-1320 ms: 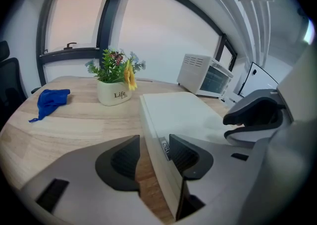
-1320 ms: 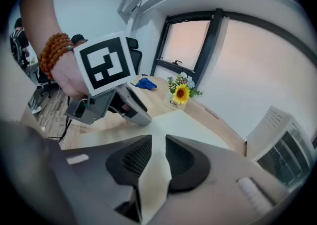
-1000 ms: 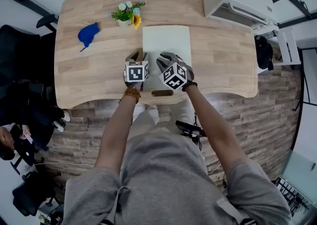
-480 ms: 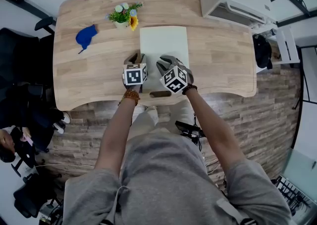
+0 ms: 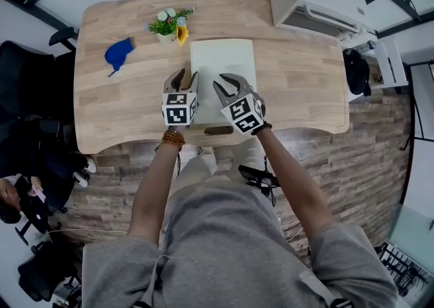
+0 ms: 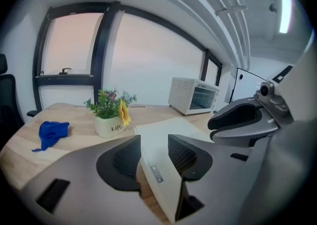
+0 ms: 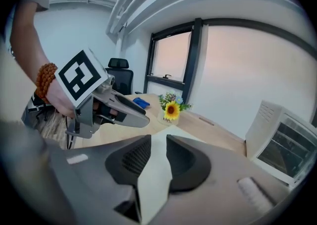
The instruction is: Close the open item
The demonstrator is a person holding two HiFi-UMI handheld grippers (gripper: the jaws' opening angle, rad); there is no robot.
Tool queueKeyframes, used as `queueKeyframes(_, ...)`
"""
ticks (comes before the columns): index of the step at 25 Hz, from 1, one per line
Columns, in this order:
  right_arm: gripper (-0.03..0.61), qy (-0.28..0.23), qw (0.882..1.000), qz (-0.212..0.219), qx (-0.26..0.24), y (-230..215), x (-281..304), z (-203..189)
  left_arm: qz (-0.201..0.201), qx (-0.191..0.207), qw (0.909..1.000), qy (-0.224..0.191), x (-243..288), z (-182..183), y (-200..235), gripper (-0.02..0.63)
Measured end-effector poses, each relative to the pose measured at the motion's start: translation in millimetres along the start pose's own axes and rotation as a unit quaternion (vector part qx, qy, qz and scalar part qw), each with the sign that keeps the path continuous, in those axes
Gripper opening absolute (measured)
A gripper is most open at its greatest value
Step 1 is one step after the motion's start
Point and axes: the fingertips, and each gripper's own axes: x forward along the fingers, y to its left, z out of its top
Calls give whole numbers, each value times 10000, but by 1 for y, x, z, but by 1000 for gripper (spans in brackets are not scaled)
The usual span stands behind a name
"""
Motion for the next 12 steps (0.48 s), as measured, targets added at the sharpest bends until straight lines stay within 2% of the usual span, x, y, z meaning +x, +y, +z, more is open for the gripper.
queueKeyframes(7, 104, -665, 9973, -300, 48, -9, -36, 52, -14, 530, 9948, -867, -41, 54, -22, 161)
queueKeyframes(12, 97, -1234, 9896, -602, 435, -17, -68, 88, 195, 726, 9845, -1583, -80, 95, -33, 161)
